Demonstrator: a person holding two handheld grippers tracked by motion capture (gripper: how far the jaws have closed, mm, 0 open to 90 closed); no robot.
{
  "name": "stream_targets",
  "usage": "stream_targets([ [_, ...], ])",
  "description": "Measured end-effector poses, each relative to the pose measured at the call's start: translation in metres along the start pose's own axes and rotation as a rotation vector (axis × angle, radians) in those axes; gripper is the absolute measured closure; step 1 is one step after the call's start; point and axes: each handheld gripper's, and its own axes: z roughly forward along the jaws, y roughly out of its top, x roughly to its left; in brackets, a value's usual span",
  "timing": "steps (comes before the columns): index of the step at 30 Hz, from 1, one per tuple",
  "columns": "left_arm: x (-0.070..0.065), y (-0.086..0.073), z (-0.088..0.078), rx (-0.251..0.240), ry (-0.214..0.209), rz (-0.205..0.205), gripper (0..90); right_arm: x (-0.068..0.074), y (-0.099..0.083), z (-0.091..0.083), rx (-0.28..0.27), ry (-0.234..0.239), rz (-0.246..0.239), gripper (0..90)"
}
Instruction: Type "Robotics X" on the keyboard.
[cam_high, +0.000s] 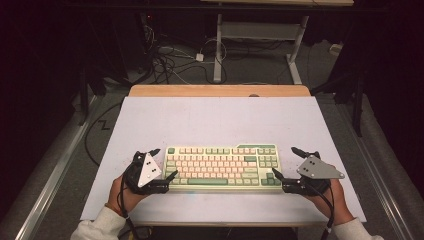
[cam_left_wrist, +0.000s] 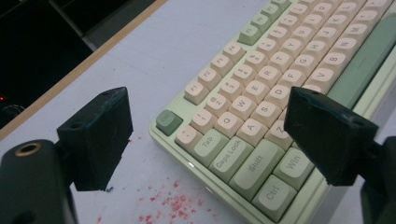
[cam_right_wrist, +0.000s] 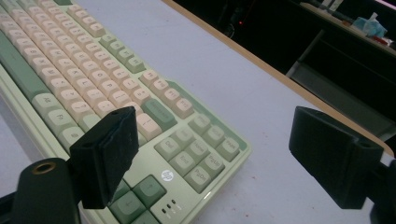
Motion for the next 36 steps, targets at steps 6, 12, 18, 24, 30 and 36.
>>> stream_targets([
  [6, 0.000, -0.006, -0.003, 0.002, 0.001, -0.004, 14.7, -0.001, -0.004, -0.005, -0.005, -0.009, 0.005, 15.7],
  [12, 0.001, -0.011, -0.007, -0.002, 0.003, -0.007, 14.7, -0.004, -0.009, -0.010, -0.016, -0.020, 0.009, 15.7],
  [18, 0.002, -0.018, -0.009, 0.006, 0.002, -0.007, 14.7, -0.006, -0.015, -0.015, -0.016, -0.028, 0.014, 15.7],
  [24, 0.003, -0.026, -0.012, 0.009, 0.001, -0.021, 14.7, -0.008, -0.022, -0.018, -0.018, -0.039, 0.020, 15.6],
  [30, 0.002, -0.034, -0.015, 0.018, 0.004, -0.023, 14.7, -0.011, -0.030, -0.024, -0.025, -0.063, 0.037, 15.6],
  [36, 0.002, -0.041, -0.017, 0.033, 0.002, -0.035, 14.6, -0.010, -0.043, -0.030, -0.021, -0.077, 0.062, 15.6],
])
